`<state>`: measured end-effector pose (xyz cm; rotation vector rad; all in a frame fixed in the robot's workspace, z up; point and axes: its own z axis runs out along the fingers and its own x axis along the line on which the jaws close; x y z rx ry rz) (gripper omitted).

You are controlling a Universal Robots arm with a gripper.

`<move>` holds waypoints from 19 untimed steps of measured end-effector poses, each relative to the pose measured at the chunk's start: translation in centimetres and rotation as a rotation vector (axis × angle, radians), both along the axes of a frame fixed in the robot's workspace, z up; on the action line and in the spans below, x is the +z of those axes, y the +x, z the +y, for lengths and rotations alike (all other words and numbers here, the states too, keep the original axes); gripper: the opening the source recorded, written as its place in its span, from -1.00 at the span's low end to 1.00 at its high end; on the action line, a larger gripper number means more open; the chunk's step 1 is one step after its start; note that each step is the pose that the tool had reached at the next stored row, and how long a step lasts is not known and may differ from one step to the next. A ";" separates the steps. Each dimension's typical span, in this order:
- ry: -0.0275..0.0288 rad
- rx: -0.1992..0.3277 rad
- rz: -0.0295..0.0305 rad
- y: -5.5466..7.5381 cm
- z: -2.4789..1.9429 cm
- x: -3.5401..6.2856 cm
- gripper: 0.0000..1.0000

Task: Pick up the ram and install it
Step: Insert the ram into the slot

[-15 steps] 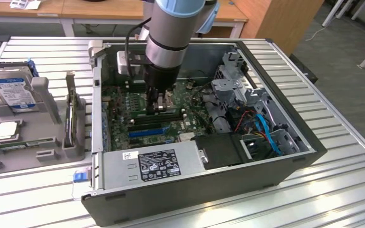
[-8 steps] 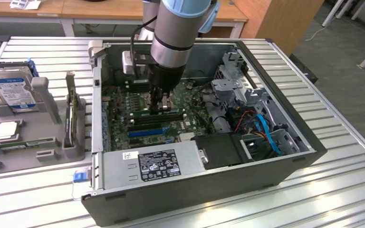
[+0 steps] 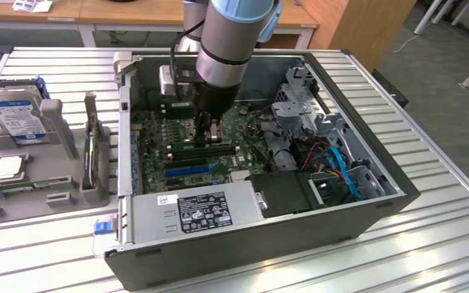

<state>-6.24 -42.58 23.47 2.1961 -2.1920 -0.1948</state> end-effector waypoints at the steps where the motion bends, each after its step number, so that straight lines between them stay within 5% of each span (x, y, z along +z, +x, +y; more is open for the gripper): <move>1: 0.0001 0.000 -0.0009 0.0 0.00 -0.06 -0.76; 6: 0.0001 0.000 -0.0169 0.0 0.00 -0.17 -0.76; 19: 0.0001 0.000 -0.0170 -0.2 0.00 -0.19 -0.76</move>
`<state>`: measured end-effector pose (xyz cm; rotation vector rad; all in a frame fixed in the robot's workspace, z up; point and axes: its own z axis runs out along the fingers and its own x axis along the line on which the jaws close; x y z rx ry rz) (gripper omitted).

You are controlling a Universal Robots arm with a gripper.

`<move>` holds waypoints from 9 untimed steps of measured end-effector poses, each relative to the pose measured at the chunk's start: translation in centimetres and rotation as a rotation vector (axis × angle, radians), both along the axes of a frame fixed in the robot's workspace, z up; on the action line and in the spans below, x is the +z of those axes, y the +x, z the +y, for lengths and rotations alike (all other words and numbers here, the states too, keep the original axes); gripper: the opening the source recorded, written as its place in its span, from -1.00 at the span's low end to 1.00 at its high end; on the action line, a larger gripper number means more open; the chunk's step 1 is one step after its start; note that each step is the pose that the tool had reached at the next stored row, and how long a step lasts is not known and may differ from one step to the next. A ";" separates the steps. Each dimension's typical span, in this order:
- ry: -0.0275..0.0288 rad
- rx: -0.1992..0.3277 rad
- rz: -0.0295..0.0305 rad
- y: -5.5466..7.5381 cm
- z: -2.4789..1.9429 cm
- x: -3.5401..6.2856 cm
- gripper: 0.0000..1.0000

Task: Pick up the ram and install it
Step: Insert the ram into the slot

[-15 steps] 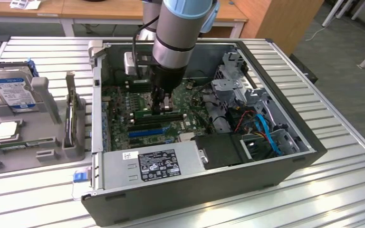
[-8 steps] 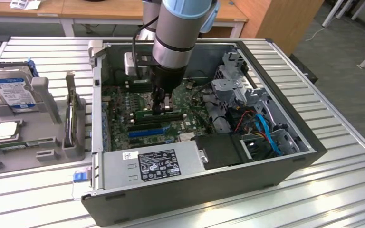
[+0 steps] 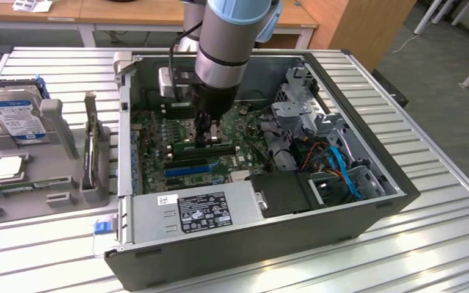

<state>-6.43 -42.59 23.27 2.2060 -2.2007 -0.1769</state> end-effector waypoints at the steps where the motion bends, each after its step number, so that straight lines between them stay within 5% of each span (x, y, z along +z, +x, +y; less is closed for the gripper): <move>1: 0.0000 0.000 0.0000 -0.1 0.00 0.00 -0.76; 9: -0.0003 0.000 -0.0006 -0.2 -0.01 -0.23 -0.76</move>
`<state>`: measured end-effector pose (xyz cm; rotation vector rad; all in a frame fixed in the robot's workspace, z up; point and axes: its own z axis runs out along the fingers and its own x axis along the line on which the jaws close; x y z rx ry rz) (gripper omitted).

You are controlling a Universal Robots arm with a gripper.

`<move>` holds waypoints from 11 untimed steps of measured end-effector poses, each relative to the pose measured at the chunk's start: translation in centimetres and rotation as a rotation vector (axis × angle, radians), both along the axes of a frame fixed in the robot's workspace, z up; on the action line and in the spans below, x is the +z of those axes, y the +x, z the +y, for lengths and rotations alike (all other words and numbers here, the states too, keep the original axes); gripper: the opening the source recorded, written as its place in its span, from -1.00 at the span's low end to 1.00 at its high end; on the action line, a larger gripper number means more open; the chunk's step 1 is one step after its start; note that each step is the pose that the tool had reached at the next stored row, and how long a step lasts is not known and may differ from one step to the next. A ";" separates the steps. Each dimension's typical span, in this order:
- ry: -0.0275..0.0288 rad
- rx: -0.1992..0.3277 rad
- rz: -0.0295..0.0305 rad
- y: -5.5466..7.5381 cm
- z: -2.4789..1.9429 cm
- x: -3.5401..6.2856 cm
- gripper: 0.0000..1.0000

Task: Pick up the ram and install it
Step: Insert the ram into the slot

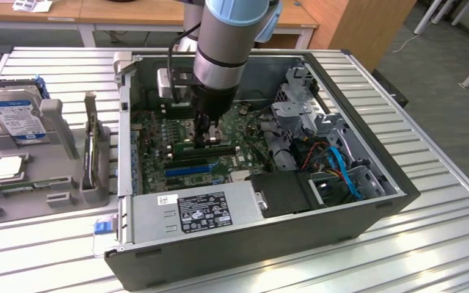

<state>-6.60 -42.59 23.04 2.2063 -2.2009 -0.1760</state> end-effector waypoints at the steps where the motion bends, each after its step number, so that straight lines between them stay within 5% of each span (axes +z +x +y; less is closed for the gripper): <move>1: 0.0001 0.000 -0.0004 0.0 0.00 -0.08 -0.76; 11: 0.0003 0.000 -0.0014 0.1 0.03 -0.28 -0.76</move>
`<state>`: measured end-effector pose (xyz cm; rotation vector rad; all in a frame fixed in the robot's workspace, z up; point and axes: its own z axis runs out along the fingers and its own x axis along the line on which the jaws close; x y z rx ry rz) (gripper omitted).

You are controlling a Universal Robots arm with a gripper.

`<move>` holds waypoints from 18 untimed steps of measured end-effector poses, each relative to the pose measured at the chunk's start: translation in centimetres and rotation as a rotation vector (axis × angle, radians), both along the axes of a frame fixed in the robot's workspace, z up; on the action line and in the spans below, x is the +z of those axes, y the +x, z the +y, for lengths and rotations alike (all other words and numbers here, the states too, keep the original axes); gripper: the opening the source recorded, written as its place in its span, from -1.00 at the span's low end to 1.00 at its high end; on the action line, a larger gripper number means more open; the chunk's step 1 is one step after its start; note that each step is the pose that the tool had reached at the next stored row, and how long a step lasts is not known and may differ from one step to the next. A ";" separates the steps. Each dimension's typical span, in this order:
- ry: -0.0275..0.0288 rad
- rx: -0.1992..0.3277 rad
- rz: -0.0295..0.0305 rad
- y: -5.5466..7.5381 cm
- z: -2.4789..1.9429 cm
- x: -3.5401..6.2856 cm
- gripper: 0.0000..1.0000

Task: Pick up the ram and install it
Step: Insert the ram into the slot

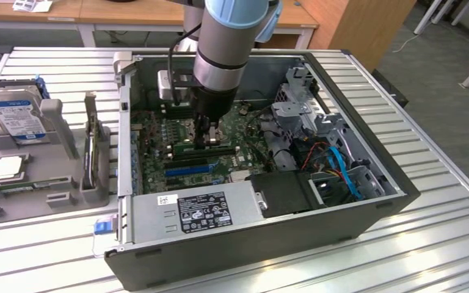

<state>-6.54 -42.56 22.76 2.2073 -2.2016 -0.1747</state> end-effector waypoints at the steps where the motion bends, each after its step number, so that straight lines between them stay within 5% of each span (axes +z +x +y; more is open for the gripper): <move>1: 0.0000 0.000 0.0000 0.0 0.07 0.00 -0.76; 18: -0.0002 0.000 0.0000 0.0 0.26 -0.24 -0.76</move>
